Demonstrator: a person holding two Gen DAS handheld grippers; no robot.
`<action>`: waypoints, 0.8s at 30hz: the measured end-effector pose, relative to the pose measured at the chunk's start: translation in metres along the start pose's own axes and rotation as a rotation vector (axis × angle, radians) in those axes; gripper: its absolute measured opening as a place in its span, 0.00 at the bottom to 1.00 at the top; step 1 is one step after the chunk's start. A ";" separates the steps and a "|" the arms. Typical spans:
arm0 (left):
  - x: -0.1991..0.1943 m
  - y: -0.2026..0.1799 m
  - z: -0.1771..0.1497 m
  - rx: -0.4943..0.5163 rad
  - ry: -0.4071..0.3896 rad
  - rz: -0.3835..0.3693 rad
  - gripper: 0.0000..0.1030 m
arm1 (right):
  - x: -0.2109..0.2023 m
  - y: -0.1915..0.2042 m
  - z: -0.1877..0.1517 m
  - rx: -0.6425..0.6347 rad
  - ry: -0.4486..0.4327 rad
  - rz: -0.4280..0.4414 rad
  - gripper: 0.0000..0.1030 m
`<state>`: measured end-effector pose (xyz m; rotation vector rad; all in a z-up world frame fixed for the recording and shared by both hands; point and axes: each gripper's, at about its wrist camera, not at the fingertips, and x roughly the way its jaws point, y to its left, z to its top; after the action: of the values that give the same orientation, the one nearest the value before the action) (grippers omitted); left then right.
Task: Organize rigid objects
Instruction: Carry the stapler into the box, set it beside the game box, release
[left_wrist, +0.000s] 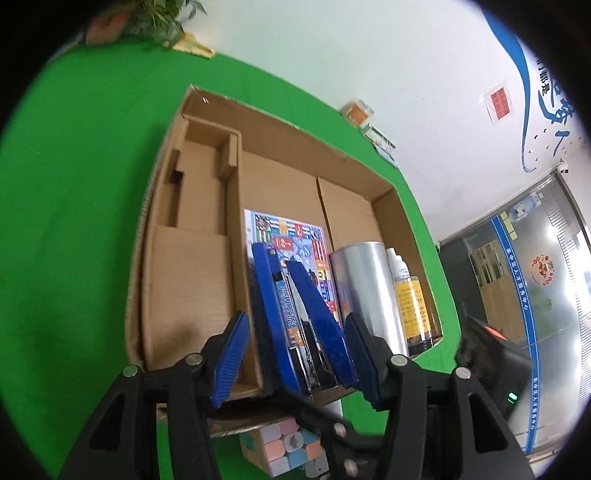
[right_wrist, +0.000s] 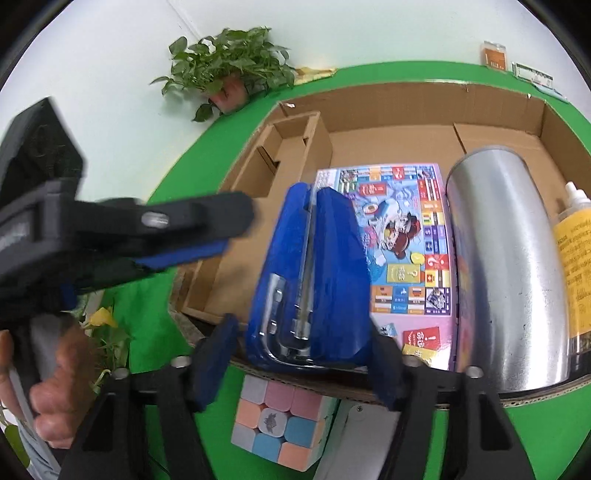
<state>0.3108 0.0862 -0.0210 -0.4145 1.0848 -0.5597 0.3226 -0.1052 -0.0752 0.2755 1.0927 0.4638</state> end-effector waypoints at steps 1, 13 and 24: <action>-0.004 0.000 -0.002 0.001 -0.011 0.004 0.51 | 0.001 0.000 -0.002 0.000 0.010 0.003 0.52; -0.040 0.008 -0.024 -0.006 -0.130 0.056 0.51 | 0.000 0.036 -0.017 -0.180 -0.043 -0.311 0.53; -0.046 0.007 -0.045 0.065 -0.190 0.152 0.51 | -0.006 0.006 -0.014 -0.063 0.009 -0.172 0.47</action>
<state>0.2552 0.1175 -0.0111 -0.3189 0.9047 -0.4110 0.3065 -0.1035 -0.0741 0.1222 1.0981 0.3453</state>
